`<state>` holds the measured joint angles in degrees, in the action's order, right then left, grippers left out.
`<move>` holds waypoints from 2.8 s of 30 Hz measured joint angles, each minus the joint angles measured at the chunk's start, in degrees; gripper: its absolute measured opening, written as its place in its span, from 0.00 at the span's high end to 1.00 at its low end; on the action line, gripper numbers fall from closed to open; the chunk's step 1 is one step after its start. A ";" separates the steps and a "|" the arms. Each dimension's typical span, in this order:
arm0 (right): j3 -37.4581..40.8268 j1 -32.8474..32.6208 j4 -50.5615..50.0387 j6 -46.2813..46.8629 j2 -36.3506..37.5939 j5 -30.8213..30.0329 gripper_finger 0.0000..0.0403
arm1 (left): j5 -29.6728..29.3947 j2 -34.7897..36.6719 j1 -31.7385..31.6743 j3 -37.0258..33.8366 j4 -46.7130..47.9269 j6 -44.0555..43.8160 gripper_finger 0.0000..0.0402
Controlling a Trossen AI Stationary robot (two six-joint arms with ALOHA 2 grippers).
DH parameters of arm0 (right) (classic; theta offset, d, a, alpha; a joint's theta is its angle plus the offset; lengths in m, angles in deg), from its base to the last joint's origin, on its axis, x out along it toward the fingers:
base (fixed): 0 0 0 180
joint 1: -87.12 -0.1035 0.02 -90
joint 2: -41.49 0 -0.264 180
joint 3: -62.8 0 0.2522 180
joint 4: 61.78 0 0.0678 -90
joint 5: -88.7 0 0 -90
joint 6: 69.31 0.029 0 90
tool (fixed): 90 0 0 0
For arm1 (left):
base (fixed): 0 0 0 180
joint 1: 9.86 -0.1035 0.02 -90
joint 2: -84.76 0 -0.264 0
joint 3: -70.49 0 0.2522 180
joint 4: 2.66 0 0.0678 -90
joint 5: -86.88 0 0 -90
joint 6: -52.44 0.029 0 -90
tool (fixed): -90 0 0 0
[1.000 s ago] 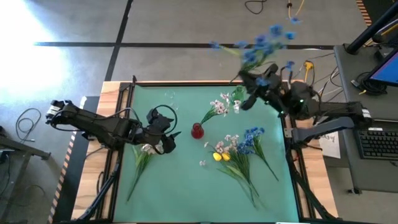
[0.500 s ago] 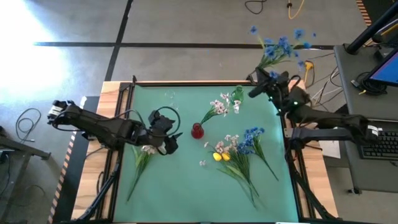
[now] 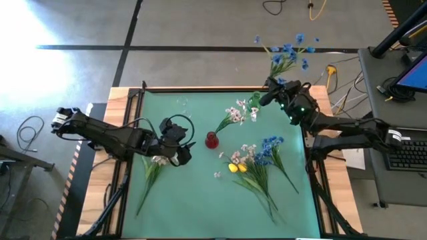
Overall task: Sort flowers into vase by color
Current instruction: Put the blue flowers into the green vase, then put the white flowers into the red vase
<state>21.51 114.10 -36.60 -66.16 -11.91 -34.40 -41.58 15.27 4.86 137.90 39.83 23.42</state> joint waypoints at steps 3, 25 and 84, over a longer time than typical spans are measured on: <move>0.00 -0.04 -0.46 0.21 -0.05 0.01 0.97 | -0.02 0.00 0.00 0.00 0.00 0.00 0.29; 0.20 -0.04 2.05 5.27 -9.81 -5.77 0.97 | -0.04 0.02 0.00 -0.02 -0.02 0.00 0.29; -4.90 -0.59 -55.57 26.15 7.00 17.11 0.20 | 16.01 0.04 0.12 -0.04 9.44 -18.01 0.29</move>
<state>16.61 113.51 -92.17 -40.01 -4.91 -17.29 -25.57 15.31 4.98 137.85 49.27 5.41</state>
